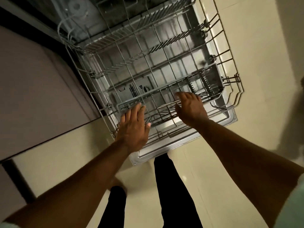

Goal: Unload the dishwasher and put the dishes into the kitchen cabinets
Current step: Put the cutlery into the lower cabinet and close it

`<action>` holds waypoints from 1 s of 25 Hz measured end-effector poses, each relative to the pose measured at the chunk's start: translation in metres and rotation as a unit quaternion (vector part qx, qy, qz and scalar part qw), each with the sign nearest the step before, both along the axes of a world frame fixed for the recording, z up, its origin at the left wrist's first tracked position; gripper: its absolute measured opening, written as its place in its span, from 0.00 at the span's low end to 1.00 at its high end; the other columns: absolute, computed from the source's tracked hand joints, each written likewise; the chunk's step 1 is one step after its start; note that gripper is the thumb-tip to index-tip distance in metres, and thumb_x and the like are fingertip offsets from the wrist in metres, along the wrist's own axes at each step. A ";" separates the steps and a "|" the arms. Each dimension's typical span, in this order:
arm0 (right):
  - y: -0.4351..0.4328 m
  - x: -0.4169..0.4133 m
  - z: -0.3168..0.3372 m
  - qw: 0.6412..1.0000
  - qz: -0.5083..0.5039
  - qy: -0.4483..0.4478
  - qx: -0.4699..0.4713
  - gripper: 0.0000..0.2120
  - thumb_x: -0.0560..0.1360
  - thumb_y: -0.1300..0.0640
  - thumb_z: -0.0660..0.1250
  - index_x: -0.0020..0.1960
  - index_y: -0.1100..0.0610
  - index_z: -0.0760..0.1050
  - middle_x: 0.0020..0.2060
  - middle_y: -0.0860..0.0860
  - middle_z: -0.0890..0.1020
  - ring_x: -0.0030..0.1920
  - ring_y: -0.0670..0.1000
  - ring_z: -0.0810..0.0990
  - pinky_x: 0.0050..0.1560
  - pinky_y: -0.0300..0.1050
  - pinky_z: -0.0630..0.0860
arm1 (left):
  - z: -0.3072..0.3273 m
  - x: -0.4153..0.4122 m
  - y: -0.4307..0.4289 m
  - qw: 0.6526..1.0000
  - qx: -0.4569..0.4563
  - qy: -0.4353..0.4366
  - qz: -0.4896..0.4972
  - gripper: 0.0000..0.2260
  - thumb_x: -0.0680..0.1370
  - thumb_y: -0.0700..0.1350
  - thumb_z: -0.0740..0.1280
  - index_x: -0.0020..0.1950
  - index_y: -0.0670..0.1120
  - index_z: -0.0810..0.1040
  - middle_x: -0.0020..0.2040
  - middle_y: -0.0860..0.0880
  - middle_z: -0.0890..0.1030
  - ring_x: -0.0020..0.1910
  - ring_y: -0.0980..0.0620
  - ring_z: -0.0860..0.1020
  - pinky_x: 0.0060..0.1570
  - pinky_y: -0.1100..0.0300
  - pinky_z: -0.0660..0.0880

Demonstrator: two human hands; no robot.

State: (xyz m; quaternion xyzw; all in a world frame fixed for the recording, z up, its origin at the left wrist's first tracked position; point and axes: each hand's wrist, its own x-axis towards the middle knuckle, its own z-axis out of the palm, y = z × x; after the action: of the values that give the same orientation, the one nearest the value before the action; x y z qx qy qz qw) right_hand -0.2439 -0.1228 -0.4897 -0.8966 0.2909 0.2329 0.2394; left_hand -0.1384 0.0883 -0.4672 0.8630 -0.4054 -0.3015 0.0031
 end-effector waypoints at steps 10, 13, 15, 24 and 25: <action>-0.023 0.019 -0.029 0.995 0.064 0.007 -0.074 0.07 0.78 0.57 0.63 0.54 0.52 0.78 0.51 0.52 0.82 0.55 0.55 0.77 0.58 0.50 0.65 | -0.022 0.014 -0.016 0.998 -0.032 -0.002 0.054 0.22 0.80 0.52 0.57 0.74 0.47 0.63 0.76 0.47 0.59 0.72 0.46 0.61 0.67 0.46 0.62; -0.019 0.018 -0.018 0.994 0.066 -0.049 -0.069 0.07 0.77 0.59 0.62 0.51 0.52 0.78 0.48 0.52 0.80 0.51 0.54 0.78 0.56 0.49 0.64 | -0.010 0.015 -0.006 0.998 -0.035 -0.014 0.048 0.24 0.79 0.52 0.59 0.74 0.47 0.62 0.77 0.46 0.58 0.73 0.45 0.60 0.68 0.46 0.63; -0.007 0.020 -0.006 0.990 0.091 -0.088 -0.064 0.07 0.77 0.60 0.65 0.52 0.53 0.78 0.48 0.53 0.80 0.50 0.55 0.79 0.55 0.50 0.65 | -0.002 0.013 0.001 0.999 -0.029 -0.031 0.035 0.27 0.78 0.53 0.61 0.75 0.46 0.61 0.78 0.45 0.55 0.74 0.43 0.59 0.69 0.45 0.62; 0.134 0.015 0.055 0.958 0.209 -0.193 -0.028 0.12 0.69 0.64 0.71 0.51 0.55 0.81 0.46 0.54 0.80 0.48 0.56 0.79 0.49 0.50 0.71 | 0.057 -0.010 0.065 0.999 -0.010 0.013 0.034 0.28 0.79 0.53 0.62 0.76 0.45 0.60 0.78 0.46 0.57 0.75 0.45 0.57 0.70 0.48 0.57; 0.156 0.014 0.063 0.957 0.213 -0.195 -0.025 0.11 0.69 0.63 0.70 0.51 0.55 0.81 0.46 0.55 0.80 0.49 0.57 0.79 0.50 0.51 0.70 | 0.068 -0.011 0.083 1.000 -0.003 0.004 0.018 0.26 0.79 0.52 0.62 0.75 0.45 0.62 0.77 0.46 0.60 0.74 0.46 0.59 0.70 0.50 0.58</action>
State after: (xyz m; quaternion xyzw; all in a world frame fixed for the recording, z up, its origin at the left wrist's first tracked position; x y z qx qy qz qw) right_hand -0.2301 0.0336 -0.4268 -0.9715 0.0461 0.0917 0.2135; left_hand -0.1498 0.1709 -0.3997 0.8688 -0.3905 -0.3042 0.0126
